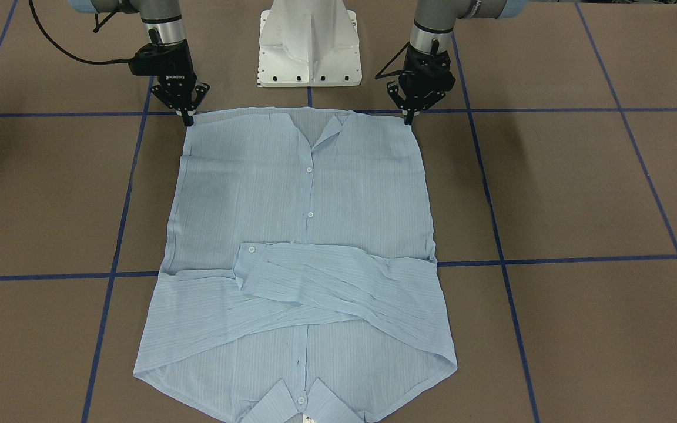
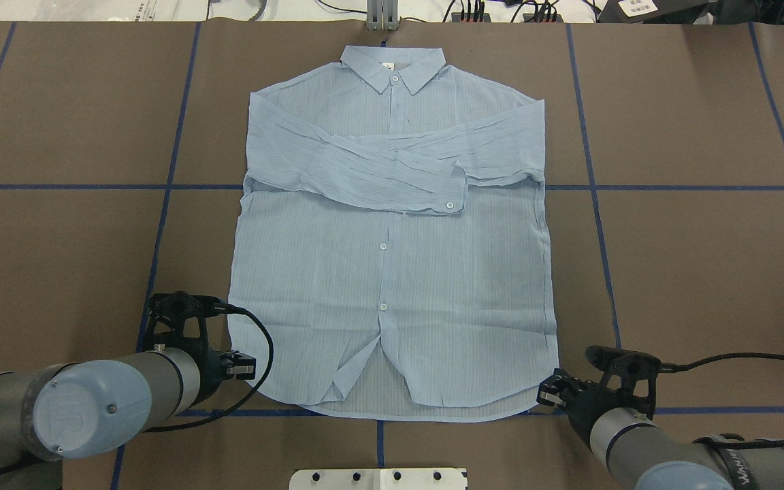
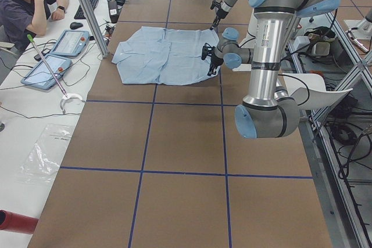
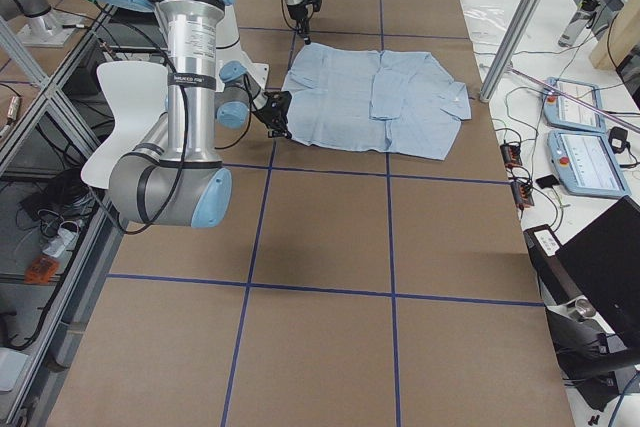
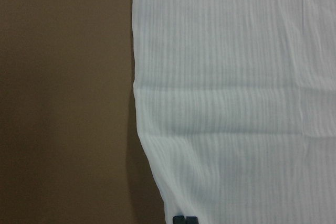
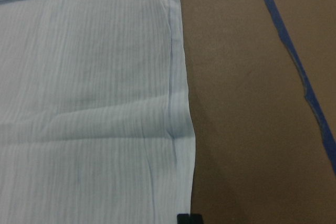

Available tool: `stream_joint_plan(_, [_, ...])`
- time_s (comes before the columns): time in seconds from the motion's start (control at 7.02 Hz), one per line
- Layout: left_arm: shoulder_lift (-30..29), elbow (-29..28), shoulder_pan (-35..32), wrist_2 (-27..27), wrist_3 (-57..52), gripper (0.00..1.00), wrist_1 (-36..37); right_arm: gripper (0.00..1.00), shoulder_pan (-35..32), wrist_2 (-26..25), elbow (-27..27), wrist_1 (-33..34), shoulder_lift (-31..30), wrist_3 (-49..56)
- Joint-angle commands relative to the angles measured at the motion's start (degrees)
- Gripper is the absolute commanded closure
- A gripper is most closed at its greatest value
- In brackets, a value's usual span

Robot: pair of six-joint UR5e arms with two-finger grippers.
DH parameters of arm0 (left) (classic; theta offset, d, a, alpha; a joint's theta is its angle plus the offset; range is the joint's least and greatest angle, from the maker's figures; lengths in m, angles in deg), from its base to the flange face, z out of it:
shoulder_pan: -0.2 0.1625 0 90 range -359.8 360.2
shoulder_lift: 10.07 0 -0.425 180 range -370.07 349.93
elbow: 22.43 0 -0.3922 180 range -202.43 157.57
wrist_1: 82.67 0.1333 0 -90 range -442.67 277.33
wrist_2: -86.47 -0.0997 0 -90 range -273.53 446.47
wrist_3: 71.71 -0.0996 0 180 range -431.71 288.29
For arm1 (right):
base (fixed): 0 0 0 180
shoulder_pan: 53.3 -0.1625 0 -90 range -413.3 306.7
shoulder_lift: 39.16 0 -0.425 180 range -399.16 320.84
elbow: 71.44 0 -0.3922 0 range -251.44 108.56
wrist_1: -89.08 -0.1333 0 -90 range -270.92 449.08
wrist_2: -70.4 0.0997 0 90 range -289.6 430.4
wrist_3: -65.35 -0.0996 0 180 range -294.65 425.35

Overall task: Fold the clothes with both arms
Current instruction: 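Lower both grippers and grasp the two hem corners, then lift the hem with both grippers and fold it toward the collar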

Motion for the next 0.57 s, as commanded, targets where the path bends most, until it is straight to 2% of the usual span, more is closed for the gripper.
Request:
stream_joint_plan(0.0, [0.64,7.3,-0.84,3.63,-5.13,1.0,3.51,1.0,-0.14,4.18,-12.03,4.18,-6.09,0.13])
stream_joint_plan(0.29, [0.47,15.9,-0.84,8.55,-5.13,1.0,10.69,1.0,2.3,10.06,-21.62,14.27,-5.94,-0.04])
stream_joint_plan(0.43, [0.12,21.08,0.2,12.23,-5.13,1.0,15.42,1.0,5.63,10.96,-24.71,16.93,-5.94,-0.04])
